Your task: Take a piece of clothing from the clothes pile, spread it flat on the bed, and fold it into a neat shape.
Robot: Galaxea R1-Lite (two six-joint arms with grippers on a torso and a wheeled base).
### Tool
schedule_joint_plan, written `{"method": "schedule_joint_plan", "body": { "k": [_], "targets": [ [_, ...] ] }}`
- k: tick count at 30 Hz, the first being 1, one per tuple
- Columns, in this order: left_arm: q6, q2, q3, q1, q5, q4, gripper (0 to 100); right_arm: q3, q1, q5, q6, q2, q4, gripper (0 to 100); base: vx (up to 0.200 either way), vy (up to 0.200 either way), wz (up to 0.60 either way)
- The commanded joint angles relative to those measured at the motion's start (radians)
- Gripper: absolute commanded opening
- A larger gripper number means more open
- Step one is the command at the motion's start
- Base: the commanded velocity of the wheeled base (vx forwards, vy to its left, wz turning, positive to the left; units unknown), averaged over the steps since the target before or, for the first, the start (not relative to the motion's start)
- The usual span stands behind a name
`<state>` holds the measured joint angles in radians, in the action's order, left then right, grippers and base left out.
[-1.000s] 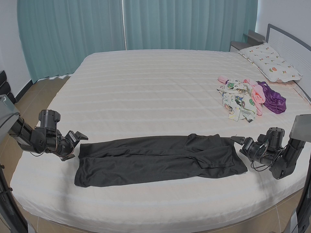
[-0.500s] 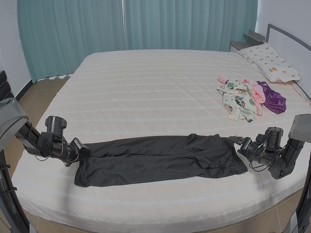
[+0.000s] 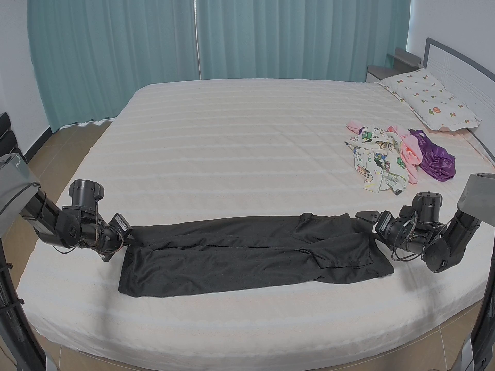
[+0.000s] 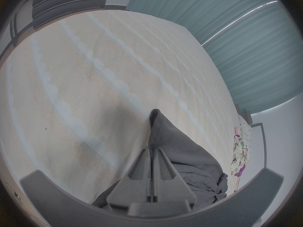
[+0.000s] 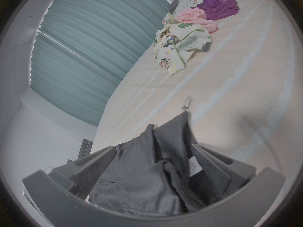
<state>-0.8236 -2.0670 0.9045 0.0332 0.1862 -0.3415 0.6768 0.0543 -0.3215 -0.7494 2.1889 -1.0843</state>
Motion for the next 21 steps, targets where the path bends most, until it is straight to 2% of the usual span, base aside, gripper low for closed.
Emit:
{"method": "schedule_joint_plan", "body": {
  "k": [1, 2, 10, 21],
  "targets": [
    [-0.002, 0.011, 0.001, 0.004, -0.001, -0.001, 0, 0.046, 0.026, -0.001, 0.001, 0.026, 0.007, 100, 0.000, 0.000, 0.00],
    [0.000, 0.010, -0.001, 0.004, -0.001, -0.001, 0, 0.052, 0.027, -0.001, 0.002, 0.037, 0.009, 0, 0.000, 0.000, 0.00],
    [0.001, 0.008, -0.002, 0.005, -0.001, -0.001, 0, 0.066, 0.032, -0.001, 0.002, 0.084, 0.018, 0, 0.000, 0.000, 0.00],
    [0.008, -0.001, -0.001, 0.017, 0.001, -0.001, 0, 0.015, -0.013, -0.001, 0.002, 0.045, 0.015, 0, 0.000, 0.000, 0.00]
  ]
}}
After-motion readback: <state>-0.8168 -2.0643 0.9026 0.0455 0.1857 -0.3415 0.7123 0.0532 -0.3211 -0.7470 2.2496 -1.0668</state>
